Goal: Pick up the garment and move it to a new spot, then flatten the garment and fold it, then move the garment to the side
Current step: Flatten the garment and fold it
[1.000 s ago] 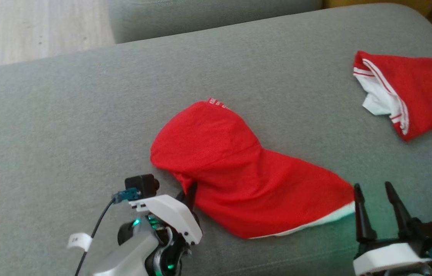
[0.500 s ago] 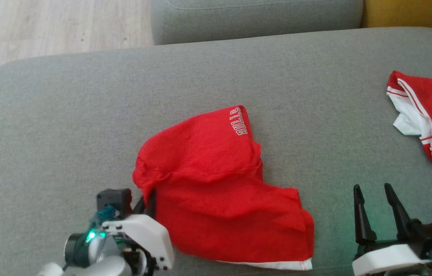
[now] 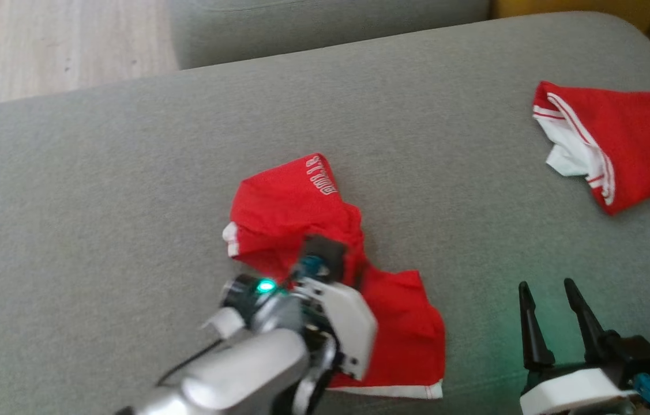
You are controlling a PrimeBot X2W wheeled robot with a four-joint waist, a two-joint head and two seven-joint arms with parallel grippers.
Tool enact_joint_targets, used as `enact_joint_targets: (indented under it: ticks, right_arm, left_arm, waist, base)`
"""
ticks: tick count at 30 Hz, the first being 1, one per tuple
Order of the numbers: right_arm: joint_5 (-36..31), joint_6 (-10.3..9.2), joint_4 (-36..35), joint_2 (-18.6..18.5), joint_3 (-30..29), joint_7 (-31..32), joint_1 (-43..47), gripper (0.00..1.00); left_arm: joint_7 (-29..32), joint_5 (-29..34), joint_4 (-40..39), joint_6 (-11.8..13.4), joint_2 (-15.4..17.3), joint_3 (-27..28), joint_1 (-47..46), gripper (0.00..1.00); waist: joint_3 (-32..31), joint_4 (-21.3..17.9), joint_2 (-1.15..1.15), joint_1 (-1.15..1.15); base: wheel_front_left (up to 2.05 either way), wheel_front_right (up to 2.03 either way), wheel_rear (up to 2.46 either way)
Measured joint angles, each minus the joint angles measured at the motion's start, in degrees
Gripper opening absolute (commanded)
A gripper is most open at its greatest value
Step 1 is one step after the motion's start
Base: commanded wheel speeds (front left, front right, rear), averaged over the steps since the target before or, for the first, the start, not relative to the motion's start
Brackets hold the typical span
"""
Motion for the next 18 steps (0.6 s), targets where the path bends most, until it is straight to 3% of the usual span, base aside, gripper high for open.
enact_joint_targets:
  ticks: [2,6,7,9,13,18]
  right_arm:
    - [0.00,0.00,0.16,0.01,0.00,0.00,-0.01,1.00]
    - [0.00,0.00,0.46,0.01,0.04,0.00,-0.02,1.00]
    - [-0.01,0.00,0.46,0.01,-0.41,0.00,-0.02,1.00]
    - [-0.01,0.00,0.45,0.01,-0.90,0.00,-0.01,1.00]
    - [-0.01,0.00,0.42,0.01,-1.62,0.01,0.09,1.00]
    - [-0.01,0.00,0.30,0.01,-1.72,0.00,0.10,1.00]
  left_arm:
    - [-1.09,0.33,4.53,-4.12,-3.42,-0.36,-0.03,1.00]
    - [-3.34,-1.04,11.22,-11.01,-8.71,-0.66,0.23,1.00]
    - [-4.38,-2.12,11.70,-13.07,-9.13,-0.13,0.48,1.00]
    - [-4.45,-2.27,11.06,-14.56,-8.50,-0.02,0.55,1.00]
    - [-3.88,-2.09,4.74,-14.94,-2.91,-0.03,0.66,1.00]
    - [-0.71,-2.13,-6.68,-13.70,8.31,0.31,1.08,1.00]
  waist:
    - [0.07,-0.80,0.00,0.00]
    - [-0.12,-1.72,0.00,0.00]
    - [-0.29,-1.75,0.00,0.00]
    - [-0.50,-1.52,0.00,0.00]
    - [-0.80,-0.80,0.00,0.00]
    - [-0.97,-0.07,0.00,0.00]
  base:
    - [0.00,0.00,0.00]
    - [0.00,0.00,0.00]
    - [0.00,0.00,0.00]
    - [0.00,0.00,0.00]
    - [0.00,0.00,0.00]
    - [0.00,0.00,0.00]
